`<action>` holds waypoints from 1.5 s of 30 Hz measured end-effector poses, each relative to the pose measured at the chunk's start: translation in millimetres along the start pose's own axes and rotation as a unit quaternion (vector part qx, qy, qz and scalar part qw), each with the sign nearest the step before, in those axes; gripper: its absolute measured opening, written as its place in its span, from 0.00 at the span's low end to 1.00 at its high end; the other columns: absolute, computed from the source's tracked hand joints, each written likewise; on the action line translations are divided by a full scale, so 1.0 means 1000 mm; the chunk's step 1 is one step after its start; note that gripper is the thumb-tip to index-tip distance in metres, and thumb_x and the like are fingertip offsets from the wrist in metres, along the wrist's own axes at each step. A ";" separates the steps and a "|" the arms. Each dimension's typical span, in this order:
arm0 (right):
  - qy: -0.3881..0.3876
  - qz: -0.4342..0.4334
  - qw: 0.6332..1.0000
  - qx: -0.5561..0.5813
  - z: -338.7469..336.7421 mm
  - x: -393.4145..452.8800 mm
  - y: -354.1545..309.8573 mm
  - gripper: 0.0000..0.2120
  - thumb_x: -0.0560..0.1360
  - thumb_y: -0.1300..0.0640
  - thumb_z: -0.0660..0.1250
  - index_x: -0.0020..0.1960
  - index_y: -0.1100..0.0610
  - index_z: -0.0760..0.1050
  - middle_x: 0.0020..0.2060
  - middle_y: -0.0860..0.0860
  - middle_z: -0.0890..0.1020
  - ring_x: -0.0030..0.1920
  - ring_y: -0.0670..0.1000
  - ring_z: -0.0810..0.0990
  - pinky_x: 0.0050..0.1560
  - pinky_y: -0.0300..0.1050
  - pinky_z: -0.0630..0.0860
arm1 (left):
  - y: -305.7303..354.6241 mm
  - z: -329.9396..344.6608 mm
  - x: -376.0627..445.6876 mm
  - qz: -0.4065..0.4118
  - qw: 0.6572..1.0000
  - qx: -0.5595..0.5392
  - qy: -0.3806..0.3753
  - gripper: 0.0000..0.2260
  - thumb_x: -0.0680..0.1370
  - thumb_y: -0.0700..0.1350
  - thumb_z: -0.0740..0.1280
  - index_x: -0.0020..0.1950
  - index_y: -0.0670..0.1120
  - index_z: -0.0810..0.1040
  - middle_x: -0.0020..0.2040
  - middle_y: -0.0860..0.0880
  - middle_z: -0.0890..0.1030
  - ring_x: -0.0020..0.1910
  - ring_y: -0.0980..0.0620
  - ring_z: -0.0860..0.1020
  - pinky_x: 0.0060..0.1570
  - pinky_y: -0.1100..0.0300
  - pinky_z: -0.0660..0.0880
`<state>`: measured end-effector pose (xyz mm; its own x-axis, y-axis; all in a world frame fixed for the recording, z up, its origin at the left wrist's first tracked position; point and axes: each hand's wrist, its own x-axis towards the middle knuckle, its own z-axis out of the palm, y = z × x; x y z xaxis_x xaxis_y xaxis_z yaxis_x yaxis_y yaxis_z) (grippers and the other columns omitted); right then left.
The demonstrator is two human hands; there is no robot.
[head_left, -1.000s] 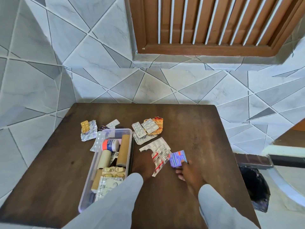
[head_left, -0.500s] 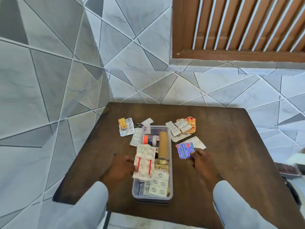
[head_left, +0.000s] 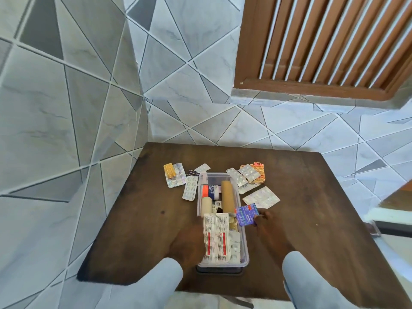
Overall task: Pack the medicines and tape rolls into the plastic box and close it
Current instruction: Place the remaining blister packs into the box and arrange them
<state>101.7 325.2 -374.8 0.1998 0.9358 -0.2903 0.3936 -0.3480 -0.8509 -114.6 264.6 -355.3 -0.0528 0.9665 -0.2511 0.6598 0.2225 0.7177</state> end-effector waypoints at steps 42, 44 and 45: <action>-0.079 -0.205 0.914 -0.340 0.098 0.029 -0.057 0.13 0.80 0.56 0.58 0.55 0.54 0.82 0.52 0.52 0.83 0.53 0.53 0.81 0.55 0.46 0.76 | -0.034 -0.050 0.047 0.052 0.990 0.131 0.003 0.17 0.83 0.48 0.56 0.73 0.51 0.68 0.74 0.51 0.67 0.73 0.53 0.64 0.70 0.64 0.55; -0.071 -0.196 0.910 -0.359 0.087 0.033 -0.052 0.15 0.79 0.59 0.60 0.60 0.48 0.80 0.58 0.49 0.81 0.57 0.52 0.78 0.58 0.47 0.76 | -0.036 -0.050 0.052 0.071 0.989 0.130 0.003 0.17 0.83 0.46 0.56 0.73 0.52 0.68 0.74 0.52 0.67 0.73 0.54 0.63 0.70 0.65 0.55; -0.091 -0.194 0.901 -0.376 0.086 0.032 -0.051 0.16 0.78 0.59 0.61 0.62 0.46 0.78 0.60 0.48 0.79 0.59 0.51 0.76 0.59 0.47 0.76 | -0.038 -0.048 0.057 0.086 0.987 0.137 0.001 0.18 0.83 0.45 0.56 0.73 0.53 0.68 0.75 0.53 0.66 0.74 0.54 0.62 0.71 0.65 0.53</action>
<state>10.6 377.9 -378.5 -0.2074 0.9651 -0.1599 0.9133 0.1324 -0.3853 -178.8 317.0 -365.2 0.0758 0.9872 -0.1401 0.8375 0.0132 0.5462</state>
